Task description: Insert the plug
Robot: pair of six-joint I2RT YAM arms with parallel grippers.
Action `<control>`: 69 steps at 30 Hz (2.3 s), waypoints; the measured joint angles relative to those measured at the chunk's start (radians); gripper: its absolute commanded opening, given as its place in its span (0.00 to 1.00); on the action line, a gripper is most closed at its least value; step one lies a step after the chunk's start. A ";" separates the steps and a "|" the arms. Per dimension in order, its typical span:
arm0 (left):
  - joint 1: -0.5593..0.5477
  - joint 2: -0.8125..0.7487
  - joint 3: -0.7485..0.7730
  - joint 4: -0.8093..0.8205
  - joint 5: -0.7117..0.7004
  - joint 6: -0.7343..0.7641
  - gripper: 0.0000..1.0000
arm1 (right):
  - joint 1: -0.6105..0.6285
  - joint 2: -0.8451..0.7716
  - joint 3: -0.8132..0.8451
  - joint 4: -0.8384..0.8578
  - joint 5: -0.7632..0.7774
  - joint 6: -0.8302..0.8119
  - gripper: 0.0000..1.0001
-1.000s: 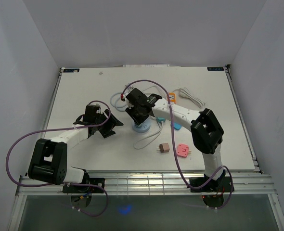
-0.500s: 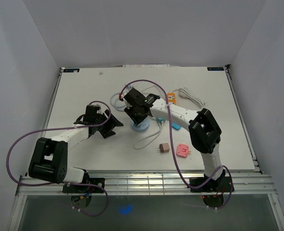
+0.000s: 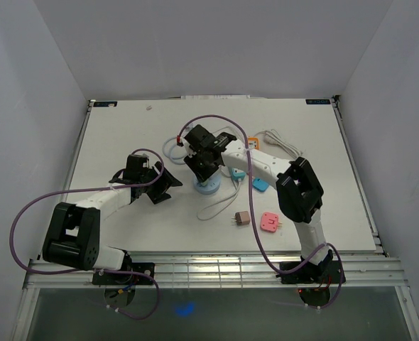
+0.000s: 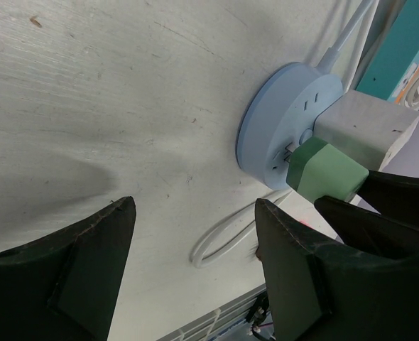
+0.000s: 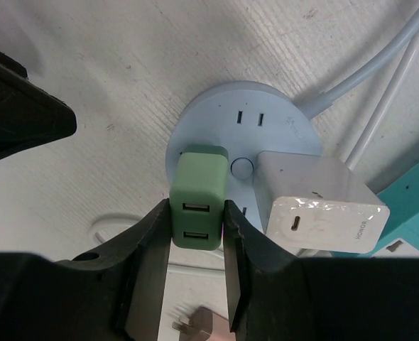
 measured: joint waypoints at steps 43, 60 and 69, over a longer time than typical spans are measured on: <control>0.000 0.000 0.000 0.006 0.007 0.003 0.78 | 0.004 0.100 0.139 -0.116 0.042 0.037 0.23; 0.030 -0.110 0.116 -0.159 -0.040 0.081 0.84 | 0.004 0.164 0.205 -0.168 0.010 0.084 0.70; 0.030 -0.126 0.146 -0.195 -0.026 0.143 0.88 | 0.003 0.031 0.192 -0.111 0.008 0.080 0.75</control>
